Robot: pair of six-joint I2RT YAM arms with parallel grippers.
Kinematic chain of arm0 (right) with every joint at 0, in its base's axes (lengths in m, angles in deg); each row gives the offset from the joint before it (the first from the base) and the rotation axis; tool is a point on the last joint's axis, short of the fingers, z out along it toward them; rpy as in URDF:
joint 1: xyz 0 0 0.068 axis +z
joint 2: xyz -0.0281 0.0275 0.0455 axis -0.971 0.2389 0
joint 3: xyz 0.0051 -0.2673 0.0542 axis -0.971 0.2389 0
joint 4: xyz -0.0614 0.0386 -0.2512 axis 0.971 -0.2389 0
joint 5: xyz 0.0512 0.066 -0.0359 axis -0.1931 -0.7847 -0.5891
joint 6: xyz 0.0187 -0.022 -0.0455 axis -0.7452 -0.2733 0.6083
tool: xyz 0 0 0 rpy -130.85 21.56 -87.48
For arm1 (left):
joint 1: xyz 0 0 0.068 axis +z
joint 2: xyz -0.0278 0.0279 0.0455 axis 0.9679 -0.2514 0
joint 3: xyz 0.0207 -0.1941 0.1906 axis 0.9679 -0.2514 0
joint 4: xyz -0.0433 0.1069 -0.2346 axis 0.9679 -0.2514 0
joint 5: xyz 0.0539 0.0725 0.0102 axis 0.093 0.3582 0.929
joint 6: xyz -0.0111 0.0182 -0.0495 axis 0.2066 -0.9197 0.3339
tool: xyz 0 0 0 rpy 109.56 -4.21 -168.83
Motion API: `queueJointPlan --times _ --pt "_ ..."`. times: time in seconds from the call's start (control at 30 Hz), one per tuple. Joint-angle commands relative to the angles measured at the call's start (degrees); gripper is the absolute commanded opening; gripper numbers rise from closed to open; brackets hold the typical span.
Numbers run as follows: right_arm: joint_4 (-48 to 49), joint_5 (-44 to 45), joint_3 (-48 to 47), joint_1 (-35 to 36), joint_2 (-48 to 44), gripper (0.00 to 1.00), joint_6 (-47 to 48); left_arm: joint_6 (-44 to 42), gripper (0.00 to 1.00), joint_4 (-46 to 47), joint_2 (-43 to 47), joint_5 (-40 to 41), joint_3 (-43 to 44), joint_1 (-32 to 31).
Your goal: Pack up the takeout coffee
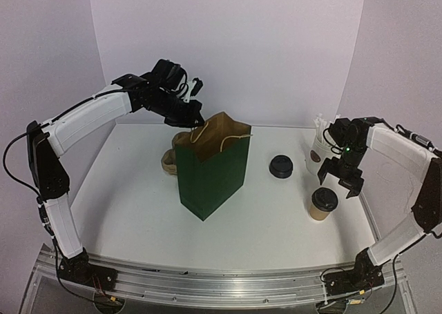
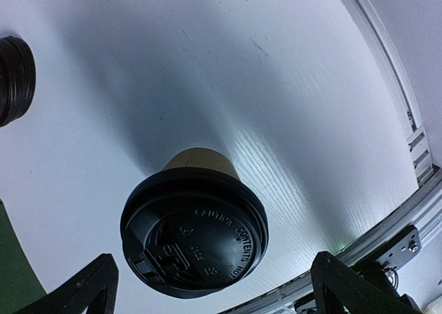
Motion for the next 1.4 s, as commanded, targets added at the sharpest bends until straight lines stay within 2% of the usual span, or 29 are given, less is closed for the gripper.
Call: queueJointPlan --times 0.0,0.7,1.37 --pt "4.3 -4.1 1.1 -0.2 -0.7 0.98 -0.4 -0.1 0.0 1.4 -1.2 -1.3 2.4 -0.1" --pt "4.8 -6.5 2.1 -0.1 2.6 0.98 2.6 -1.2 0.0 -0.5 -5.2 -1.5 7.7 -0.1" --pt "4.9 -6.0 4.3 -0.1 2.3 0.98 3.1 -1.6 0.0 -0.4 -6.8 -1.8 9.1 -0.1"
